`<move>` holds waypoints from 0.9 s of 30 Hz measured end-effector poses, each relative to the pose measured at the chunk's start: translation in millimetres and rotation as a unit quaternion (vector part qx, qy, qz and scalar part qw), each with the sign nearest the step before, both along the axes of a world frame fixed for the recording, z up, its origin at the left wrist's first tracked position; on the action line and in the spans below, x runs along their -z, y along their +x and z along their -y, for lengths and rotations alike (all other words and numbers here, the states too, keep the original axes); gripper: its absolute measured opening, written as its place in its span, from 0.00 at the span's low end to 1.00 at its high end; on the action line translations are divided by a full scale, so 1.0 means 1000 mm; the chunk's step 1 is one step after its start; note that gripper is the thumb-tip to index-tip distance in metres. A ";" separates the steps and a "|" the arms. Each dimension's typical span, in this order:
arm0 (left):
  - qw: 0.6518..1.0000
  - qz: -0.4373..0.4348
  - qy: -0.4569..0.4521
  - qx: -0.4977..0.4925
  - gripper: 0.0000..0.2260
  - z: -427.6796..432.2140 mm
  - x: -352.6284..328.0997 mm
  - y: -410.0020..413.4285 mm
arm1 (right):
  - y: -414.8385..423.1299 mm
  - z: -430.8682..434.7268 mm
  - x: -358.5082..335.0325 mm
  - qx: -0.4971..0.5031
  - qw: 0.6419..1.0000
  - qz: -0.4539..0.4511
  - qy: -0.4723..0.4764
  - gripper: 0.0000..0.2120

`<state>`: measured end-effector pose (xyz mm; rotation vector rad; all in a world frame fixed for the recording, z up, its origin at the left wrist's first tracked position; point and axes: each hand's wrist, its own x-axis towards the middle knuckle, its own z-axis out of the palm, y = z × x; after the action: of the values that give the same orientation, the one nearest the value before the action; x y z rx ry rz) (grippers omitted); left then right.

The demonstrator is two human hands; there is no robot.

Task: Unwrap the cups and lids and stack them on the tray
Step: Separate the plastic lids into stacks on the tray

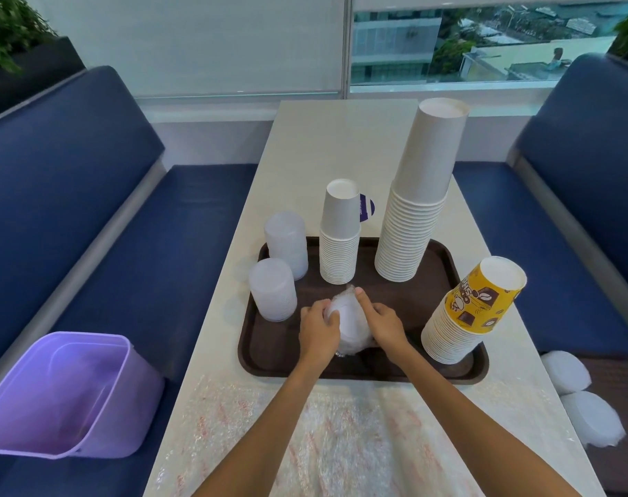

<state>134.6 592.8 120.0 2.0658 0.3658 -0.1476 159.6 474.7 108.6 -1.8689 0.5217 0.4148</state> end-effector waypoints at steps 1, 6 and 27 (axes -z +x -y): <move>1.000 0.014 0.007 0.008 0.15 0.001 -0.003 -0.001 | 0.000 -0.001 0.000 0.009 1.000 -0.007 0.005 0.36; 0.995 0.087 -0.004 0.049 0.16 0.005 -0.015 -0.010 | -0.003 -0.008 0.003 0.099 0.993 -0.037 0.045 0.40; 0.970 0.216 0.025 -0.110 0.11 0.003 -0.009 -0.027 | -0.018 -0.028 -0.012 0.271 0.893 -0.102 0.345 0.33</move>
<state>107.2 589.9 129.1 2.0228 0.3264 0.4451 141.8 502.9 120.5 -0.9433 0.8752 0.3548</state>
